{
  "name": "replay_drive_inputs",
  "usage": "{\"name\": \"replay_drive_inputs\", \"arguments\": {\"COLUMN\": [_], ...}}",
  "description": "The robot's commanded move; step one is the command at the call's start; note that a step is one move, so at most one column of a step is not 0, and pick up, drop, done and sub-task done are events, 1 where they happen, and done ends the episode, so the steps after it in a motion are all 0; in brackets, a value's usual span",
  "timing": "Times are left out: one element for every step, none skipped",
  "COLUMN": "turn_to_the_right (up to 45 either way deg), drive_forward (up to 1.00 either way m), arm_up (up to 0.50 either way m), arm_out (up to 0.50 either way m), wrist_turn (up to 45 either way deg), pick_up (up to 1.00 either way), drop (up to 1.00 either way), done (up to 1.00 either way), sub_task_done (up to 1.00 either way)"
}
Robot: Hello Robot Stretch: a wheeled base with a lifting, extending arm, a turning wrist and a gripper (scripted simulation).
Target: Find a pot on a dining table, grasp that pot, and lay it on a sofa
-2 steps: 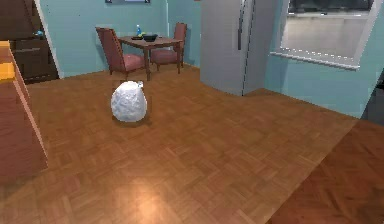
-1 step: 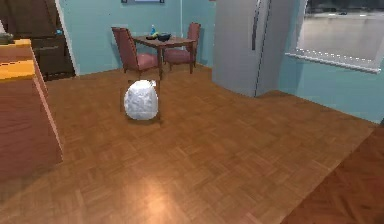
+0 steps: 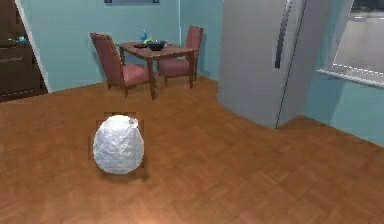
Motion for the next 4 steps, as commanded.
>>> {"name": "replay_drive_inputs", "arguments": {"turn_to_the_right": [0.0,0.0,-33.0,0.0], "drive_forward": [1.0,0.95,0.0,0.4], "arm_up": [0.0,0.0,0.0,0.0], "arm_out": [0.0,0.0,0.0,0.0], "wrist_turn": [0.0,0.0,0.0,0.0], "pick_up": [0.0,0.0,0.0,0.0], "drop": [0.0,0.0,0.0,0.0], "done": [0.0,0.0,0.0,0.0], "sub_task_done": [0.0,0.0,0.0,0.0]}}
